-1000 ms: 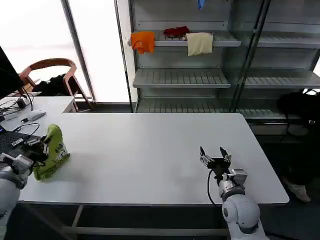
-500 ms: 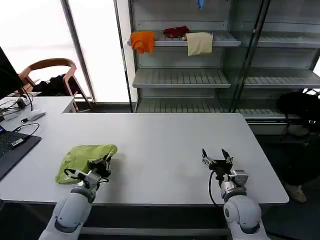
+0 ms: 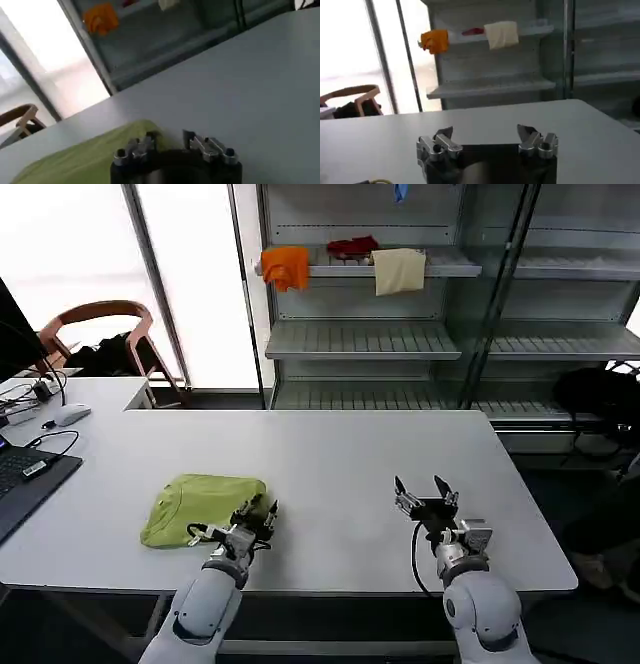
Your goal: Fold and organize the clothes.
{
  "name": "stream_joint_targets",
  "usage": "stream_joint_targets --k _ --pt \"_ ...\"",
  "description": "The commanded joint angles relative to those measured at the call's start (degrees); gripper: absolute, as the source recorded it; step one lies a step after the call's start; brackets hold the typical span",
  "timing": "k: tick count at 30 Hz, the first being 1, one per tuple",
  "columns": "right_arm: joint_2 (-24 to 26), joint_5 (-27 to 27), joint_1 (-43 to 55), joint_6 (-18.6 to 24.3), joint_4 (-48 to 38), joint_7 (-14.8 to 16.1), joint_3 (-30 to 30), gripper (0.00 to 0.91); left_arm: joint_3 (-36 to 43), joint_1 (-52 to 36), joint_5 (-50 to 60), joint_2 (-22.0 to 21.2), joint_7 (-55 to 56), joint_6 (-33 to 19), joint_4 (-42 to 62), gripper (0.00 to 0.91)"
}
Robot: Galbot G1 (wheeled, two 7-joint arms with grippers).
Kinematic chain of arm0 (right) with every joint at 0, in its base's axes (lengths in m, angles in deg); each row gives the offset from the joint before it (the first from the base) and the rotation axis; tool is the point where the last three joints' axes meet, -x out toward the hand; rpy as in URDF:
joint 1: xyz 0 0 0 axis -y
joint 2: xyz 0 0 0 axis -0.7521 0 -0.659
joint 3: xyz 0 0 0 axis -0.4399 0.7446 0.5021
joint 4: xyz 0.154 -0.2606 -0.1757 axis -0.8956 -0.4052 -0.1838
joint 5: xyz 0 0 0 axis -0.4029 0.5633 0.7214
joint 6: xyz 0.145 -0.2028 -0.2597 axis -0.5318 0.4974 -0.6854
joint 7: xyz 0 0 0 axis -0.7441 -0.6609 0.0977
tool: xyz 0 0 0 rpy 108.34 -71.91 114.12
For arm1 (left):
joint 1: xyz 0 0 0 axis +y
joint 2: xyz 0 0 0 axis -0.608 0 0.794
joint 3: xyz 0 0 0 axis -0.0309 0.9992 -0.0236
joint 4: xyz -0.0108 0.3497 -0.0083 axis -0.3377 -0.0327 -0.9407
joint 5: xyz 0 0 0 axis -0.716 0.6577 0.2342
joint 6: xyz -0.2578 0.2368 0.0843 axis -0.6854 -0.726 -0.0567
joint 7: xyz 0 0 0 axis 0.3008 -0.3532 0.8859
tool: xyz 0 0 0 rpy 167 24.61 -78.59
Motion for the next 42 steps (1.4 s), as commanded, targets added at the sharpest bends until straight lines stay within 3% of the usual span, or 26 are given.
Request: stream_joint_targets --k 1,5,10,12,13,18,24,33,42 --pt "-0.6 -1.1 -0.1 -5.6 4.5 0.9 4.2 0.907 1.6 -2.9 -13.4 -2.8 2.8 0.0 -1.8 0.907" --pt "-1.5 -2.5 -0.1 -5.8 4.0 -0.3 9.9 0.907 -1.8 -2.7 -21.7 -0.6 2.4 0.0 -6.9 0.907" --pt "-3.7 -7.1 2.5 -5.9 -1.6 -5.4 16.8 0.907 -10.0 -0.2 -25.3 2.5 1.0 0.1 -13.4 0.907" --pt "-4.1 -16.8 5.5 -5.8 -5.2 -10.3 21.7 0.907 -14.4 1.5 -25.8 3.4 1.1 0.0 -14.7 0.907" --pt "-4.9 -18.4 6.4 -5.8 -6.0 -11.1 22.8 0.907 -16.6 2.1 -25.8 3.4 1.1 -0.1 -14.8 0.907" --pt "-9.5 -22.4 9.8 -5.9 -10.5 -12.6 25.5 0.907 -24.0 4.7 -27.8 2.5 1.5 -0.3 -13.6 0.907" --pt "-12.7 -23.6 11.5 -5.9 -15.8 -15.0 27.7 0.907 -26.1 9.2 -28.0 1.7 0.4 -3.1 -13.6 0.907" --pt "-12.7 -23.6 11.3 -5.9 -18.3 -15.7 29.1 0.907 -26.5 9.8 -28.0 1.1 0.5 -3.8 -13.1 0.907" --pt "-12.7 -22.8 12.4 -5.9 -20.1 -13.1 30.0 0.846 -26.8 10.1 -28.1 0.9 0.6 -3.7 -13.2 0.907"
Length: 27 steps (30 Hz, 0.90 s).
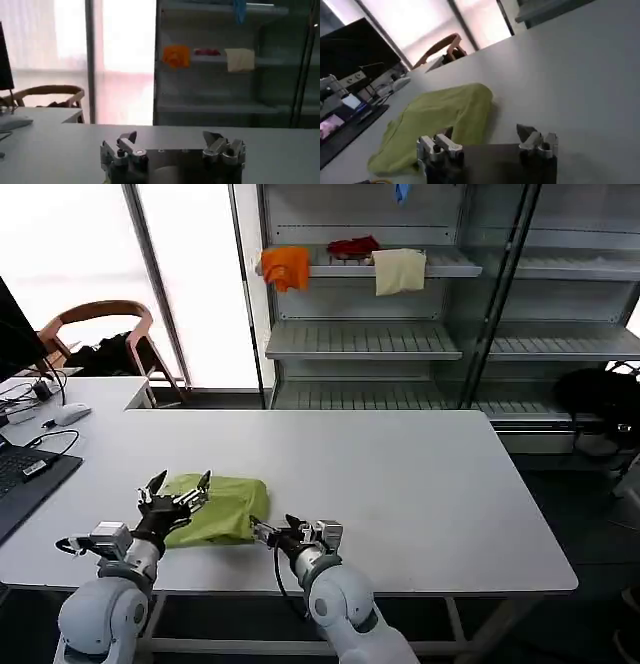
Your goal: Fold and organize the clothes.
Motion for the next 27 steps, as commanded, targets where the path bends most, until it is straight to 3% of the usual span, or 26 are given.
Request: stream_joint_targets --k 1,5,6,9,11,21,27 --pt "-2.8 -1.5 1.7 -0.3 -3.6 0.6 2.4 0.846 -2.5 1.7 -1.2 0.1 -0.2 -0.6 -0.7 0.907" --pt "-2.8 -1.1 1.9 -0.2 -3.9 3.1 1.8 0.826 -2.4 1.8 -1.2 0.1 -0.2 -0.7 -0.3 0.907" --pt "-2.8 -0.9 1.8 -0.2 -3.9 4.5 1.5 0.786 -2.3 1.8 -1.2 0.0 -0.1 -0.7 -0.2 0.907" --pt "-2.8 -0.3 1.8 -0.1 -3.7 6.0 1.1 0.433 -2.1 1.8 -1.1 -0.2 0.0 -0.7 0.0 0.907" --pt "-2.8 -0.3 2.0 -0.1 -3.8 6.5 0.8 0.020 -1.9 1.8 -1.1 -0.3 0.0 -0.7 0.1 0.907" --pt "-2.8 -1.4 2.0 1.7 -1.8 11.9 -1.4 0.000 -1.5 2.3 -1.1 -0.6 0.0 -1.0 -0.1 0.907" --pt "-2.8 -1.3 1.6 2.6 0.1 11.8 -2.8 0.000 -1.3 2.5 -1.0 -0.7 0.1 -1.3 0.0 0.907"
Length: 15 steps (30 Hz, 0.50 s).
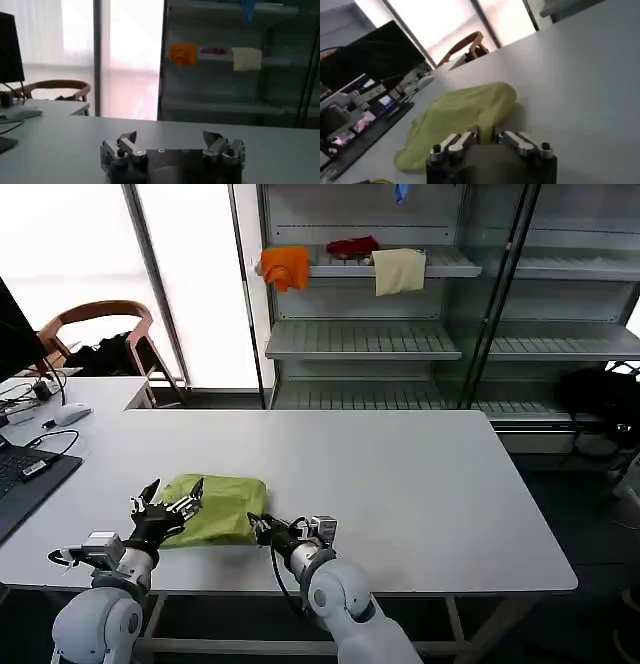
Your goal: Fold and organize the clothes.
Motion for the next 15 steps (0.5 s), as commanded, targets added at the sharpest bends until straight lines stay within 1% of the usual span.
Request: stream_joint_targets --k 1,7,9,11,12,15 --pt "-2.8 -0.3 -0.1 1.3 2.3 2.9 -2.0 0.000 -0.1 0.3 -0.1 0.0 0.0 -0.3 0.1 0.907" --pt "-2.5 -2.0 -1.5 -0.3 7.3 1.1 -6.0 0.000 -0.1 0.4 0.0 0.0 0.1 -0.9 0.5 0.907" --pt "-1.0 -2.7 -2.4 -1.2 9.2 0.8 -7.9 0.000 0.1 0.3 0.1 -0.1 0.2 -1.0 0.7 0.907" --pt "0.8 -3.2 -3.6 -1.2 10.9 1.0 -9.4 0.000 0.3 0.2 0.1 -0.2 0.2 -1.0 0.6 0.907" --pt "2.7 -4.3 -4.3 -1.3 12.2 0.9 -10.5 0.000 0.5 0.2 0.2 -0.2 0.2 -0.9 0.6 0.907" --pt "6.5 -6.6 -6.0 -1.2 14.4 0.7 -11.8 0.000 0.9 -0.2 0.2 -0.4 0.2 -0.8 0.6 0.907"
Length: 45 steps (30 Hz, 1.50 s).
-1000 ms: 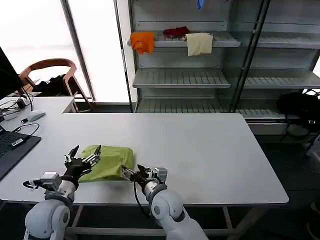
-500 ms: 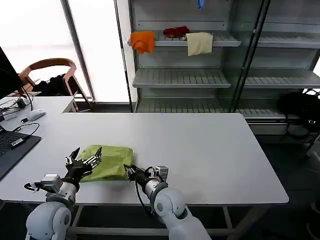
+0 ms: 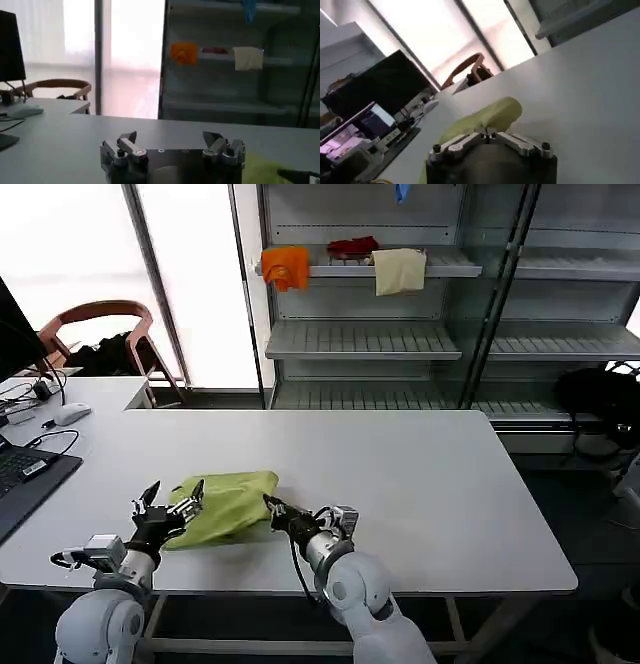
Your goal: Fold and organize the clothes.
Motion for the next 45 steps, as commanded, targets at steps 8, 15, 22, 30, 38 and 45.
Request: stream_joint_targets --k 8,15,22,30,38,45 --pt "13.1 -6.2 -9.8 -0.8 12.8 1.6 -14.4 0.000 0.8 -0.3 0.2 -0.1 0.1 0.4 -0.6 0.907" --pt "16.1 -4.5 -13.0 -0.8 14.8 2.1 -16.6 0.000 1.0 0.1 0.4 -0.1 0.1 0.4 -1.0 0.907" --pt "14.1 -0.7 -14.7 -0.7 15.7 3.3 -16.2 0.000 0.9 1.4 0.3 -0.1 0.0 0.0 -1.0 0.907" --pt "12.9 0.9 -15.2 -0.6 16.6 4.0 -15.4 0.000 0.8 1.1 0.1 0.0 0.0 -0.3 0.6 0.907" --pt "13.0 0.7 -15.3 -0.7 16.9 2.9 -16.1 0.000 0.9 0.3 0.0 -0.1 0.0 -0.4 1.4 0.907" --pt "12.1 0.9 -15.7 -0.6 16.8 2.4 -16.0 0.000 1.5 -0.2 0.1 -0.1 0.0 -0.4 2.8 0.907"
